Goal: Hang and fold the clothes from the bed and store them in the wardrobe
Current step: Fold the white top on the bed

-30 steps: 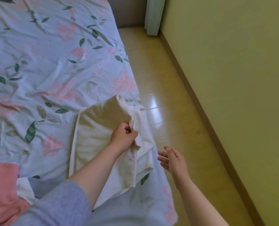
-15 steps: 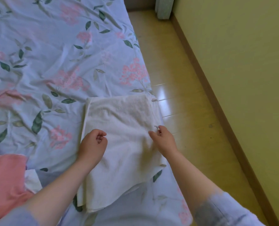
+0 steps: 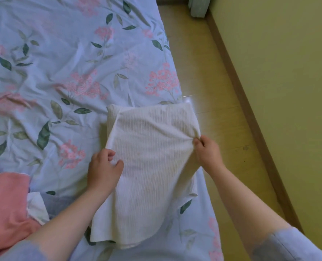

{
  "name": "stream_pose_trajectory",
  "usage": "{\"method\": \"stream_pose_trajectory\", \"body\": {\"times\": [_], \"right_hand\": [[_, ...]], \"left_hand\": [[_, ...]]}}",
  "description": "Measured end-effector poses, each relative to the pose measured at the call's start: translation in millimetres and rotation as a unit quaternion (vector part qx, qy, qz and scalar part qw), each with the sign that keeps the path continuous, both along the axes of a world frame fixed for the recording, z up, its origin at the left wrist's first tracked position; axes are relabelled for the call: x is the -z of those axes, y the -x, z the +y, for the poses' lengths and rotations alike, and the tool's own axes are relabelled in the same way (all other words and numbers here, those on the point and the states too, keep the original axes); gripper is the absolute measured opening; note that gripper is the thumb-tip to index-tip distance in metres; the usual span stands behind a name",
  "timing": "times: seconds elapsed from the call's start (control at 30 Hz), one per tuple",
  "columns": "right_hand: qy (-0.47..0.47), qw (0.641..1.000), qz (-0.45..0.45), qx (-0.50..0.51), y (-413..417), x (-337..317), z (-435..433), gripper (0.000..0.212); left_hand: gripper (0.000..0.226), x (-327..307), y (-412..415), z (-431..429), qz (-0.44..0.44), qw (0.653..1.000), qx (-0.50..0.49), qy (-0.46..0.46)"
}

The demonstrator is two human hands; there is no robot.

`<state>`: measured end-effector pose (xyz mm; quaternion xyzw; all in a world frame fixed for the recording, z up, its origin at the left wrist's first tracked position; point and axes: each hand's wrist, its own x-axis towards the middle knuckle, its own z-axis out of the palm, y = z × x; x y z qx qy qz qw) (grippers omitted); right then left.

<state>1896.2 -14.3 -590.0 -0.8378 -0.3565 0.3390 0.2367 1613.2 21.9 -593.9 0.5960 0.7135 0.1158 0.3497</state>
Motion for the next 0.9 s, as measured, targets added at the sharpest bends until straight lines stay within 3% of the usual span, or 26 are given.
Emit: {"method": "stream_pose_trajectory", "body": {"times": [0.1,0.17,0.3,0.37,0.47,0.53,0.6,0.7,0.83,0.9], "right_hand": [[0.034,0.999,-0.007,0.023,5.2,15.2,-6.2,0.028],[-0.010,0.996,-0.033,0.079,14.5,19.4,-7.4,0.031],[-0.089,0.984,-0.075,0.132,22.4,16.7,-0.9,0.033],[-0.040,0.988,-0.016,0.146,19.3,19.1,-0.1,0.030],[0.076,0.959,0.149,0.230,21.4,23.2,-13.5,0.067],[0.085,0.958,0.169,0.216,34.4,25.3,-32.8,0.080],[0.076,0.965,0.162,0.193,43.3,28.1,-49.6,0.078],[0.031,0.975,0.100,0.198,37.8,26.3,-57.6,0.058],[0.047,0.986,0.013,0.162,23.9,23.6,-53.1,0.059],[0.083,0.986,-0.017,0.141,23.3,27.3,-50.7,0.056]], "left_hand": [[0.041,4.4,1.6,1.5,0.055,0.998,-0.043,0.004],[0.052,9.8,6.1,2.1,0.072,0.994,-0.074,0.027],[0.059,18.5,14.6,8.0,-0.030,0.985,-0.111,0.126],[0.053,21.2,14.2,8.9,-0.053,0.981,-0.111,0.152],[0.051,20.3,7.5,3.4,-0.100,0.973,-0.129,0.165],[0.051,15.1,3.6,-3.4,-0.082,0.979,-0.074,0.170],[0.056,7.8,0.4,-13.5,-0.060,0.985,-0.011,0.159],[0.049,0.9,-0.9,-26.8,-0.074,0.991,0.030,0.109],[0.026,6.2,7.1,-22.9,-0.108,0.991,-0.024,0.071],[0.029,10.3,11.7,-14.9,-0.142,0.983,-0.087,0.075]]}}
